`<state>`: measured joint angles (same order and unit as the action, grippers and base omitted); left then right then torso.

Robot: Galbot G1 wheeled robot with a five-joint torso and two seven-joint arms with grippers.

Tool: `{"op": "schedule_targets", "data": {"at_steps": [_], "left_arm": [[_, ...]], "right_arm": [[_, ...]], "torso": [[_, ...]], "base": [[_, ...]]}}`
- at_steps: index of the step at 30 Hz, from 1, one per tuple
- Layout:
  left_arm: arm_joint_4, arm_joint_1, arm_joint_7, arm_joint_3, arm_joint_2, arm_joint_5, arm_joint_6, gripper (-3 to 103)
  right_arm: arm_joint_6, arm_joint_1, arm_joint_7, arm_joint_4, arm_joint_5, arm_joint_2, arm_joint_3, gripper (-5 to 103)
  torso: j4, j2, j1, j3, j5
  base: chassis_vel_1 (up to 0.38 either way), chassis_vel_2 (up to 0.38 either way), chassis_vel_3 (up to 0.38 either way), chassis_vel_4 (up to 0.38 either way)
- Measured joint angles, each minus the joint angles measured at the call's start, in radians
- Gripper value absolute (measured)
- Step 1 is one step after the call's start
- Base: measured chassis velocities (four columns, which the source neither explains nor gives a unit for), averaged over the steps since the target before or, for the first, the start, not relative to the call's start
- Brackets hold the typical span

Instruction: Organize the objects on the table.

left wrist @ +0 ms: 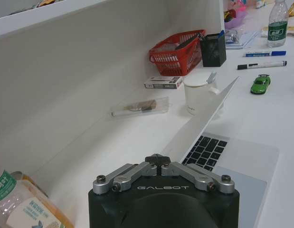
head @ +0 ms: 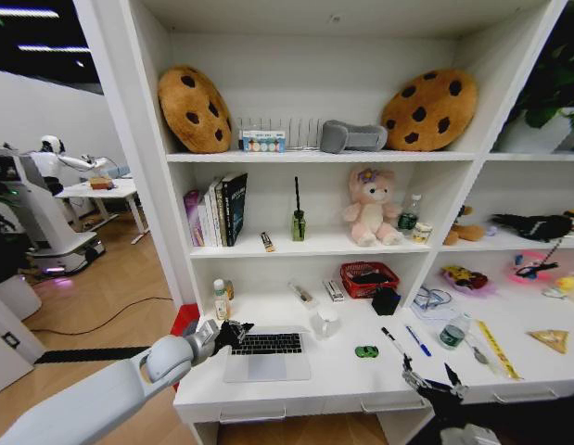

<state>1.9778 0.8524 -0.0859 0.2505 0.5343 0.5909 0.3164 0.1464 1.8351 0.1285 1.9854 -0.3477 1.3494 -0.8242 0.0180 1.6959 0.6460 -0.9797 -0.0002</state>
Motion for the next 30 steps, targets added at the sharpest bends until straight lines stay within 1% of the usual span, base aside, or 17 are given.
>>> {"op": "schedule_targets", "data": {"at_steps": [1, 3, 4, 5, 7, 8, 12, 18, 21, 22, 23, 25, 26, 27, 28, 29, 30], "left_arm": [[0.009, 0.027, -0.002, -0.024, -0.008, -0.002, 0.000, 0], [0.051, 0.160, -0.016, -0.140, -0.038, -0.020, -0.001, 0], [0.064, 0.199, -0.021, -0.168, -0.048, -0.027, -0.002, 0], [0.064, 0.199, -0.021, -0.168, -0.048, -0.027, -0.002, 0], [0.095, 0.299, -0.039, -0.236, -0.069, -0.054, -0.015, 0], [0.095, 0.299, -0.039, -0.236, -0.069, -0.054, -0.015, 0], [0.127, 0.410, -0.041, -0.316, -0.057, -0.064, -0.022, 0], [0.142, 0.481, -0.034, -0.357, -0.038, -0.063, -0.036, 0], [0.145, 0.493, -0.030, -0.364, -0.034, -0.064, -0.040, 0], [0.150, 0.526, 0.007, -0.394, -0.012, -0.057, -0.047, 0], [0.150, 0.526, 0.007, -0.394, -0.012, -0.057, -0.047, 0], [0.144, 0.551, 0.094, -0.480, 0.034, -0.011, -0.052, 0], [0.144, 0.551, 0.094, -0.480, 0.034, -0.011, -0.052, 0], [0.134, 0.554, 0.157, -0.543, 0.060, 0.032, -0.057, 0], [0.118, 0.553, 0.266, -0.648, 0.098, 0.112, -0.061, 0], [0.118, 0.553, 0.266, -0.648, 0.098, 0.112, -0.061, 0], [0.107, 0.552, 0.307, -0.698, 0.111, 0.146, -0.062, 0]], "right_arm": [[0.000, -0.002, 0.000, 0.003, 0.000, 0.000, 0.000, 100], [0.000, -0.007, 0.000, 0.007, 0.000, 0.001, 0.001, 100], [0.000, -0.009, 0.000, 0.007, -0.001, 0.001, 0.001, 100], [0.000, -0.009, 0.000, 0.007, -0.001, 0.001, 0.001, 100], [0.000, -0.010, 0.000, 0.007, -0.002, 0.001, 0.002, 100], [0.000, -0.010, 0.000, 0.007, -0.002, 0.001, 0.002, 100], [-0.001, -0.017, 0.000, 0.014, -0.006, -0.003, 0.001, 100], [-0.001, -0.016, 0.000, 0.023, -0.024, -0.007, -0.019, 100], [-0.001, -0.015, 0.000, 0.025, -0.028, -0.007, -0.023, 100], [0.000, -0.010, 0.002, 0.025, -0.036, -0.007, -0.033, 100], [0.000, -0.010, 0.002, 0.025, -0.036, -0.007, -0.033, 100], [0.003, 0.000, 0.003, 0.027, -0.039, -0.006, -0.038, 100], [0.003, 0.000, 0.003, 0.027, -0.039, -0.006, -0.038, 100], [0.005, 0.008, -0.003, 0.032, -0.036, -0.006, -0.038, 100], [0.010, 0.019, -0.019, 0.039, -0.025, -0.007, -0.036, 100], [0.010, 0.019, -0.019, 0.039, -0.025, -0.007, -0.036, 100], [0.013, 0.022, -0.024, 0.042, -0.022, -0.009, -0.035, 100]], "torso": [[0.0000, 0.000, 0.000, 0.000, 0.0000], [-0.0008, 0.000, 0.000, 0.000, 0.0000], [-0.0010, 0.000, 0.000, 0.000, 0.0001], [-0.0010, 0.000, 0.000, 0.000, 0.0001], [-0.0005, 0.000, 0.000, 0.000, 0.0003], [-0.0005, 0.000, 0.000, 0.000, 0.0003], [-0.0002, 0.000, 0.000, 0.000, 0.0000], [-0.0003, 0.000, 0.000, 0.000, 0.0000], [-0.0004, 0.000, 0.000, 0.000, -0.0001], [-0.0002, 0.000, 0.000, 0.000, 0.0002], [-0.0002, 0.000, 0.000, 0.000, 0.0002], [-0.0002, 0.000, 0.000, 0.000, 0.0001], [-0.0002, 0.000, 0.000, 0.000, 0.0001], [-0.0003, 0.000, 0.000, 0.000, 0.0000], [0.0000, 0.000, 0.000, 0.000, 0.0001], [0.0000, 0.000, 0.000, 0.000, 0.0001], [-0.0001, 0.000, 0.000, 0.000, 0.0000]], "base": [[0.000, 0.000, 0.000, 0.000], [0.000, 0.000, 0.000, 0.000], [0.000, 0.000, 0.000, 0.000], [0.000, 0.000, 0.000, 0.000], [0.000, 0.000, 0.000, 0.000], [0.000, 0.000, 0.000, 0.000], [0.000, 0.000, 0.000, 0.000], [0.000, 0.000, 0.000, 0.000], [0.000, 0.000, 0.000, 0.000], [0.000, 0.000, 0.000, 0.000], [0.000, 0.000, 0.000, 0.000], [0.000, 0.000, 0.000, 0.000], [0.000, 0.000, 0.000, 0.000], [0.000, 0.000, 0.000, 0.000], [0.000, 0.000, 0.000, 0.000], [0.000, 0.000, 0.000, 0.000], [0.000, 0.000, 0.000, 0.000]]}}
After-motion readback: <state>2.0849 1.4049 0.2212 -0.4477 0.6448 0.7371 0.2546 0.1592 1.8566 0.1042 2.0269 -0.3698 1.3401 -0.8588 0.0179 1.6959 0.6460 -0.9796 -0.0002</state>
